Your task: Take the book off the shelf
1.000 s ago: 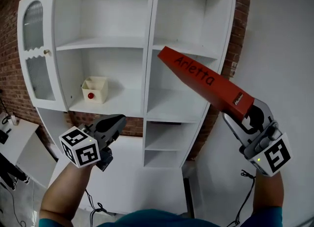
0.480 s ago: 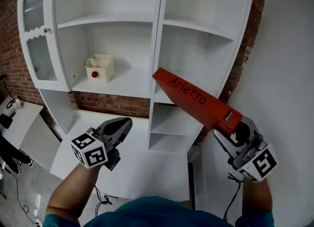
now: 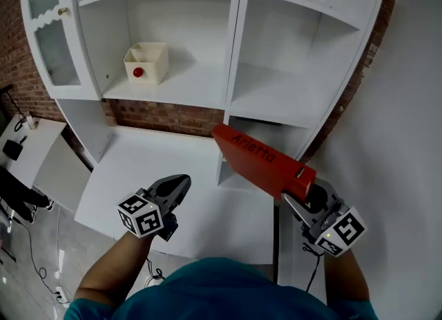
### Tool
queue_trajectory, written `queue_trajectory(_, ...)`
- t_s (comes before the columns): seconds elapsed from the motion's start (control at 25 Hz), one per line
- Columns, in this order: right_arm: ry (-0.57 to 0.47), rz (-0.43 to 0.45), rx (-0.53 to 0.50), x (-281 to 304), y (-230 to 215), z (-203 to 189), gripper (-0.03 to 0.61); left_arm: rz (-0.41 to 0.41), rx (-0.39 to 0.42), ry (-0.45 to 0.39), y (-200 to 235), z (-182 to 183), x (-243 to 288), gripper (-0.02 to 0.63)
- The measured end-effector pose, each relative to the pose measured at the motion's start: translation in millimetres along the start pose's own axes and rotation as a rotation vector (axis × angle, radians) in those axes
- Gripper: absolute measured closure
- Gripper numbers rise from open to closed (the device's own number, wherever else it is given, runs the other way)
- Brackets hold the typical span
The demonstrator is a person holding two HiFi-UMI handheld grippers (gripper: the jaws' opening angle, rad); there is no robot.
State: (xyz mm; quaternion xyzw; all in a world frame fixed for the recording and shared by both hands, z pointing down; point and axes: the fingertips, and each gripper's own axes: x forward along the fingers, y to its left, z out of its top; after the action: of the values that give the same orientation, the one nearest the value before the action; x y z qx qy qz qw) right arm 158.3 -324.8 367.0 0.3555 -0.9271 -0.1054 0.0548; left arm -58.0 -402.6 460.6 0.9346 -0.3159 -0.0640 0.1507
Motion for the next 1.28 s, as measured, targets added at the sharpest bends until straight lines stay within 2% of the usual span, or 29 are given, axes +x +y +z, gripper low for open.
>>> queue_trajectory(0.28, 0.125, 0.006, 0.213, 16, 20, -109, 0.405, 0.053, -0.117, 0.123, 11, -92, -10, 0.597)
queue_trajectory(0.4, 0.168, 0.000, 0.324, 20, 28, -149, 0.405, 0.071, -0.138, 0.178, 11, -125, -16, 0.597)
queue_trajectory(0.52, 0.215, -0.005, 0.375, 24, 37, -179, 0.405, 0.084, -0.150, 0.229, 10, -155, -24, 0.597)
queue_trajectory(0.8, 0.252, -0.007, 0.445, 28, 49, -213, 0.405, 0.124, -0.169, 0.319, 15, -204, -42, 0.597)
queue_trajectory(0.96, 0.273, -0.011, 0.475, 27, 53, -230, 0.405, 0.136, -0.201, 0.324, 13, -217, -50, 0.597)
queue_trajectory(1.28, 0.278, -0.026, 0.534, 23, 56, -245, 0.405, 0.168, -0.210, 0.341, 22, -231, -66, 0.597)
